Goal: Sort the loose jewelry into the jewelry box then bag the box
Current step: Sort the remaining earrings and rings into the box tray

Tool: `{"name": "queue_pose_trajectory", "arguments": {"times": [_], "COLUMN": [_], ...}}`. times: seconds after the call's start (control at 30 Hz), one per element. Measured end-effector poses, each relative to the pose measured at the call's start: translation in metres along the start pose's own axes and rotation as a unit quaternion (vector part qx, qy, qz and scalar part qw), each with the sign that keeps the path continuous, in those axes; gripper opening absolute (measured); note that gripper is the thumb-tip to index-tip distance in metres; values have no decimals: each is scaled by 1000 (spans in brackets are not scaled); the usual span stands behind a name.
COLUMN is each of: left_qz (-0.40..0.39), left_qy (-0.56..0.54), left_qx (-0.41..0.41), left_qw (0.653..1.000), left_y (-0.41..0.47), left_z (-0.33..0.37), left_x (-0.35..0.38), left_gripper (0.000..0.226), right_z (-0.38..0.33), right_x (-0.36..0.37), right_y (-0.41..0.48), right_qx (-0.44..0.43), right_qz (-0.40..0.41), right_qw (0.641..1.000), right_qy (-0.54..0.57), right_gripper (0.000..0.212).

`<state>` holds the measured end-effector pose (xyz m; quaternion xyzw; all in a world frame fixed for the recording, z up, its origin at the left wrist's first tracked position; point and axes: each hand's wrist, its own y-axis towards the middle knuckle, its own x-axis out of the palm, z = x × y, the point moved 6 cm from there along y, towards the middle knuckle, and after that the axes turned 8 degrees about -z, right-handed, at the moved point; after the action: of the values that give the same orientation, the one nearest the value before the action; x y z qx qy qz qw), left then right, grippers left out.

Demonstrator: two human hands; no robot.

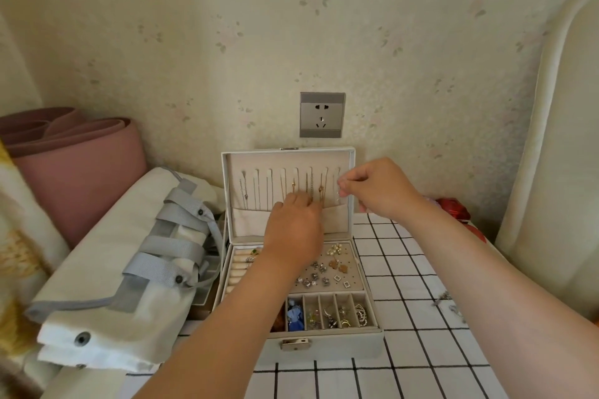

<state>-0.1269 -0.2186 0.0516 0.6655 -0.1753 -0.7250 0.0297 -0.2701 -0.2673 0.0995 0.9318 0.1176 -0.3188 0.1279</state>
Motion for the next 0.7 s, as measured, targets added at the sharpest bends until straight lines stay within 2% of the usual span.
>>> {"name": "queue_pose_trajectory", "arguments": {"times": [0.2, 0.3, 0.5, 0.7], "left_qz": [-17, -26, -15, -24], "left_qy": [48, 42, -3, -25], "left_qx": [8, 15, 29, 23], "left_qw": [999, 999, 999, 999], "left_y": [3, 4, 4, 3], "left_z": [4, 4, 2, -3], "left_x": [4, 5, 6, 4], "left_gripper": [38, 39, 40, 43], "right_z": [-3, -1, 2, 0], "right_x": [10, 20, 40, 43], "right_y": [6, 11, 9, 3], "right_qx": [-32, -65, -121, -138], "right_qz": [39, 36, -23, -49], "right_qw": [999, 989, 934, 908], "right_qy": [-13, -125, -335, -392], "right_gripper": [16, 18, 16, 20]}}
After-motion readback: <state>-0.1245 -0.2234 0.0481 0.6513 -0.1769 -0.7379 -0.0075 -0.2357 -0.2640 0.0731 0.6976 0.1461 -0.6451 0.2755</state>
